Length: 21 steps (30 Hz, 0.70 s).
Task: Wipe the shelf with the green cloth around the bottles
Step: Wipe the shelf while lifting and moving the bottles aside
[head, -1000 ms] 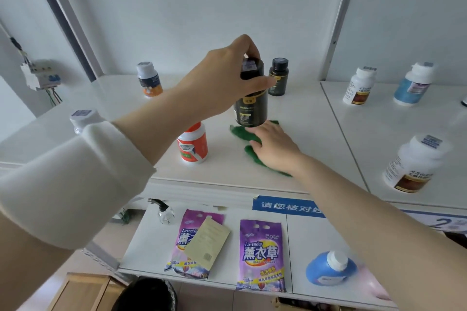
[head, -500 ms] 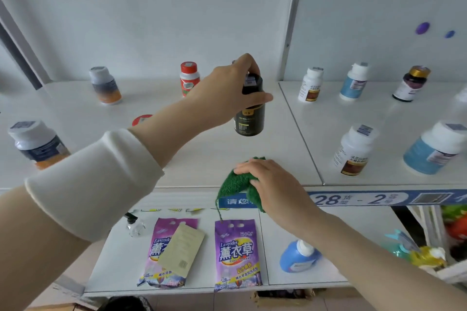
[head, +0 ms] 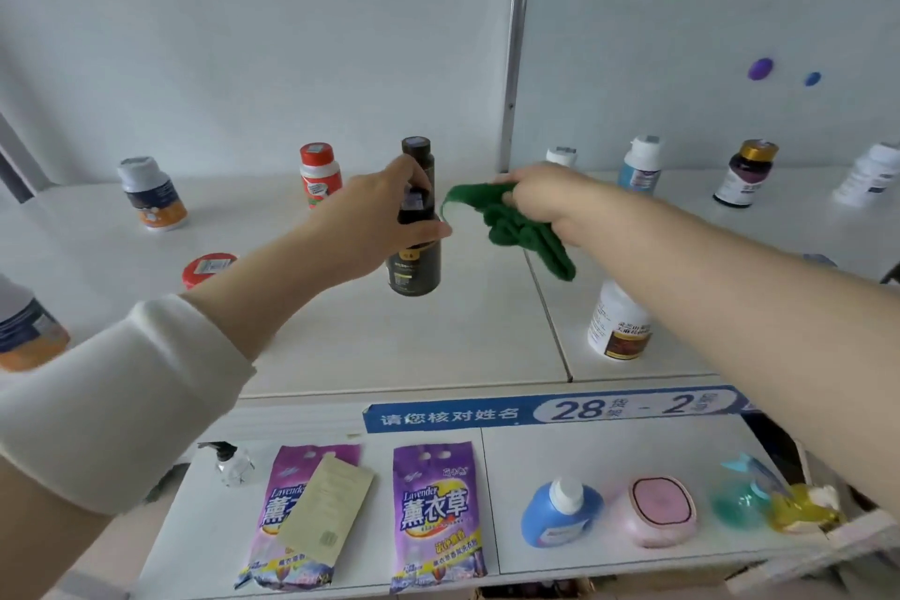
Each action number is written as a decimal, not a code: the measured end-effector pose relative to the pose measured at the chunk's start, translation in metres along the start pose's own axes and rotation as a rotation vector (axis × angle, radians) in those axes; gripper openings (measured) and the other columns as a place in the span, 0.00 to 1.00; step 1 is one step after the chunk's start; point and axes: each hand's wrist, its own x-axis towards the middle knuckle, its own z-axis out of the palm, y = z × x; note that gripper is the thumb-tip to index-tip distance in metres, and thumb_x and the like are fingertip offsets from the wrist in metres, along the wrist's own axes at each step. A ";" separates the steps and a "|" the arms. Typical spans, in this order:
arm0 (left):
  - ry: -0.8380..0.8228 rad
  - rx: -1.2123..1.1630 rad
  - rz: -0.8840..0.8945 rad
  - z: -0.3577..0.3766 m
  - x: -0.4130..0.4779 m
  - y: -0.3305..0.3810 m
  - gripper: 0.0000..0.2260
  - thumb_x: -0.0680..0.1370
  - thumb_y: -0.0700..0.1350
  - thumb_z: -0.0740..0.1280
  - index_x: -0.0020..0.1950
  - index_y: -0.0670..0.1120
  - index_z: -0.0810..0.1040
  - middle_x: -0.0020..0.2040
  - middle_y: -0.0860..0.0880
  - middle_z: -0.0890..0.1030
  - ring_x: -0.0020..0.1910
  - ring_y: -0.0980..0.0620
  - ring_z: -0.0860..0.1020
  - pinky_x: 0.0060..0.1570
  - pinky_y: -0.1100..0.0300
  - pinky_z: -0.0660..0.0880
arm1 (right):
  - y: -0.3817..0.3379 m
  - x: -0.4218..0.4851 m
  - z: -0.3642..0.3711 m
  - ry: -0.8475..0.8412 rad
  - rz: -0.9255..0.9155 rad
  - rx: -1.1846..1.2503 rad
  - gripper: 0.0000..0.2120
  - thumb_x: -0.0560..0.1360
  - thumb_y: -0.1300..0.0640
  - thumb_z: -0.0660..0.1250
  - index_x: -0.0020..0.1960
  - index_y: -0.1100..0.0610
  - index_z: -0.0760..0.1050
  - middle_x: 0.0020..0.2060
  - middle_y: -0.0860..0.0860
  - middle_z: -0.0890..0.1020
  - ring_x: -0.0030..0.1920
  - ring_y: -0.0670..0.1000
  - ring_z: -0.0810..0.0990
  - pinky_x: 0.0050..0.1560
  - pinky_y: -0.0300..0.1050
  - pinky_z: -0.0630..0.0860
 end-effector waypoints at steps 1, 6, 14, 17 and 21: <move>-0.017 0.020 -0.016 0.009 0.000 0.003 0.19 0.72 0.52 0.68 0.58 0.45 0.69 0.48 0.49 0.74 0.46 0.46 0.73 0.49 0.53 0.73 | 0.001 0.002 -0.014 -0.005 -0.004 0.001 0.19 0.79 0.66 0.53 0.69 0.62 0.66 0.67 0.60 0.70 0.68 0.59 0.69 0.65 0.47 0.67; -0.055 0.043 -0.097 0.038 0.007 0.018 0.18 0.72 0.53 0.69 0.56 0.46 0.70 0.53 0.45 0.78 0.50 0.43 0.76 0.54 0.47 0.74 | 0.023 0.008 -0.065 -0.082 0.023 0.172 0.16 0.80 0.64 0.54 0.66 0.59 0.71 0.55 0.59 0.77 0.52 0.56 0.76 0.45 0.45 0.76; -0.060 0.057 -0.207 0.058 0.004 0.034 0.15 0.72 0.53 0.68 0.54 0.49 0.69 0.54 0.47 0.79 0.51 0.44 0.76 0.54 0.47 0.74 | 0.063 0.017 -0.098 -0.198 -0.025 0.193 0.16 0.81 0.64 0.53 0.66 0.56 0.70 0.49 0.57 0.80 0.35 0.50 0.77 0.22 0.33 0.75; -0.092 0.075 -0.238 0.053 -0.003 0.032 0.15 0.71 0.53 0.68 0.53 0.52 0.69 0.54 0.50 0.79 0.51 0.46 0.76 0.52 0.53 0.74 | 0.069 0.023 -0.095 -0.217 -0.047 0.181 0.17 0.80 0.64 0.53 0.67 0.56 0.70 0.53 0.55 0.77 0.40 0.52 0.78 0.32 0.39 0.77; -0.131 0.112 -0.249 0.045 -0.015 0.024 0.15 0.71 0.54 0.69 0.53 0.54 0.68 0.55 0.51 0.79 0.50 0.49 0.76 0.49 0.59 0.73 | 0.064 0.035 -0.079 -0.258 -0.085 0.106 0.16 0.80 0.63 0.55 0.66 0.57 0.70 0.56 0.56 0.77 0.50 0.55 0.78 0.49 0.45 0.77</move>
